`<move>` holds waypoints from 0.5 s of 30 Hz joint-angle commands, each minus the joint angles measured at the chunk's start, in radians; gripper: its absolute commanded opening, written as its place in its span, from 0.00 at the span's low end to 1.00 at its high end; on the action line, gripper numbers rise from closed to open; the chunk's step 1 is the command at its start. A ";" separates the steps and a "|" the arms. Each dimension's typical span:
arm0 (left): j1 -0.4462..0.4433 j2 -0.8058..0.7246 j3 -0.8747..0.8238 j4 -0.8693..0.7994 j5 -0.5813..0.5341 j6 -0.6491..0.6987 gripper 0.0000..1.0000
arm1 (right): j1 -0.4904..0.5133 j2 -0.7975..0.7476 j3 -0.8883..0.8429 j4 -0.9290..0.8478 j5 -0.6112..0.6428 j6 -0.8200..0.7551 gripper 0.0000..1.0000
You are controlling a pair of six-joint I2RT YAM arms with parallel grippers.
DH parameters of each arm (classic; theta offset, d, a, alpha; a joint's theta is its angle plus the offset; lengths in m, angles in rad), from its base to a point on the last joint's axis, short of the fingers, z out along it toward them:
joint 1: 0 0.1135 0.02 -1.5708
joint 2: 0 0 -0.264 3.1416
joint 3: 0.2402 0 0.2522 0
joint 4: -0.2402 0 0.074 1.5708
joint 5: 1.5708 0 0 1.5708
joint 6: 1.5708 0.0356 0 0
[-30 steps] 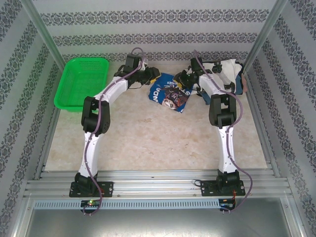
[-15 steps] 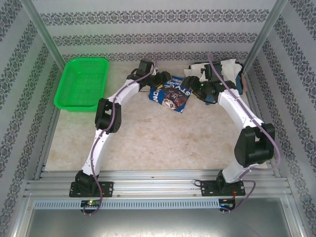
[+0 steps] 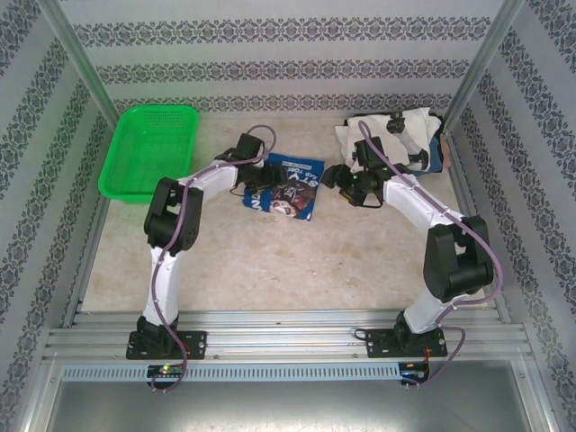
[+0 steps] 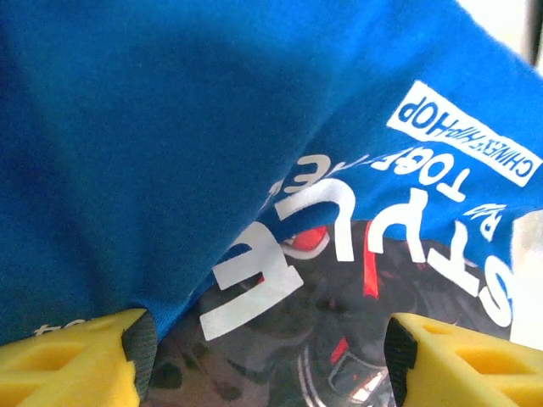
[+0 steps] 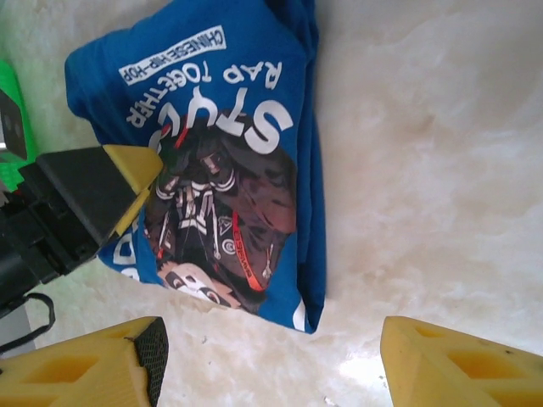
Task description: Fold and stack the t-shirts
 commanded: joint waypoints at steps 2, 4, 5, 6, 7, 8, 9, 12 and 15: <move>0.024 -0.134 -0.170 -0.006 -0.048 -0.054 0.77 | 0.045 0.034 0.017 -0.007 0.029 0.052 0.68; 0.041 -0.211 -0.188 0.018 -0.017 -0.093 0.81 | 0.057 0.052 0.041 -0.031 0.037 0.052 0.68; 0.047 -0.259 -0.187 0.022 -0.009 -0.105 0.84 | 0.066 0.062 0.054 -0.053 0.049 0.048 0.68; 0.053 -0.300 -0.182 0.019 -0.005 -0.113 0.85 | 0.073 0.068 0.061 -0.067 0.056 0.043 0.68; 0.061 -0.349 -0.174 0.013 0.000 -0.120 0.87 | 0.085 0.073 0.060 -0.075 0.060 0.040 0.68; 0.066 -0.399 -0.168 0.008 -0.006 -0.119 0.91 | 0.097 0.079 0.057 -0.079 0.062 0.036 0.68; 0.069 -0.444 -0.163 0.000 -0.019 -0.108 0.96 | 0.108 0.084 0.054 -0.078 0.064 0.031 0.68; 0.113 -0.543 -0.182 -0.033 -0.037 -0.089 1.00 | 0.142 0.102 0.041 -0.054 0.055 0.022 0.69; 0.190 -0.597 -0.226 -0.066 -0.008 -0.074 1.00 | 0.160 0.131 0.054 -0.036 0.057 0.002 0.71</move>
